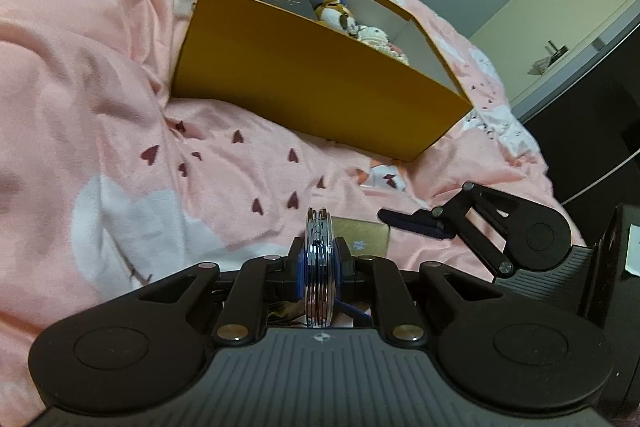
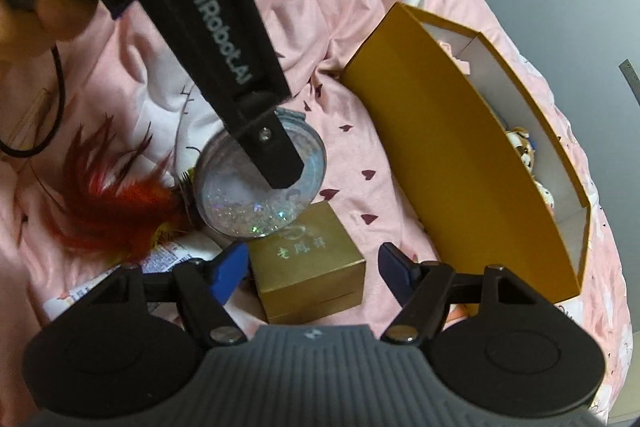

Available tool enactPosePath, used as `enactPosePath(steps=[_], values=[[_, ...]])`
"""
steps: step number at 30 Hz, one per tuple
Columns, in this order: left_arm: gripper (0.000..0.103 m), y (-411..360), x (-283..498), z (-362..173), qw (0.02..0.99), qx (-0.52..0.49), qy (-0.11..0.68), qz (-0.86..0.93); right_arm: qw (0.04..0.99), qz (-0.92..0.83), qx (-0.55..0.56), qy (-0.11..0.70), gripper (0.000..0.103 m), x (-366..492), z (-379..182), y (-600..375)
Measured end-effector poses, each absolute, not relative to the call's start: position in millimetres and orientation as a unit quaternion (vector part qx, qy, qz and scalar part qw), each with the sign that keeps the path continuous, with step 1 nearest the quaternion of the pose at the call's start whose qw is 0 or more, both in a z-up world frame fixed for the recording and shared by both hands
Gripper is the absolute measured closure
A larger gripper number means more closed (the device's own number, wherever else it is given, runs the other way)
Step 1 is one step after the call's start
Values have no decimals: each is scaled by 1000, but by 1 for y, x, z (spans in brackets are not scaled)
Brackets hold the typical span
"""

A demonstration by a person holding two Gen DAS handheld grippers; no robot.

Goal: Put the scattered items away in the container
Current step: 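Hold the glitter mirror in the left tool while the right tool approaches the gold gift box, then grasp the gold gift box with the right tool while the left tool carries the mirror over the box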

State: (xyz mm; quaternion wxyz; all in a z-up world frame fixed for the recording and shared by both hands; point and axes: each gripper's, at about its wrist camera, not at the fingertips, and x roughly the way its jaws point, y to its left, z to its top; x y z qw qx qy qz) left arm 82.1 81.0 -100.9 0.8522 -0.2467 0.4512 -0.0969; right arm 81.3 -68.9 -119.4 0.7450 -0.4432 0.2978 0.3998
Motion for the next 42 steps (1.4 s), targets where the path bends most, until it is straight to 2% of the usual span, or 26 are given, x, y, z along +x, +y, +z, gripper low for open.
enactPosePath(steps=[4,10,21,42], values=[[88,84,75,-100,856,-242,451,-78,745,394,-449,296,35,78,-122,-67],[87,90,67,-97,863,-236,443,-65,755,374,-421,335,35,81,-117,-80],[87,101,62,-82,873,-242,420,-48,808,335,-277,398,37,104,-92,-106],[87,111,114,-12,903,-200,372,-75,870,313,-211,318,38,146,-11,-114]])
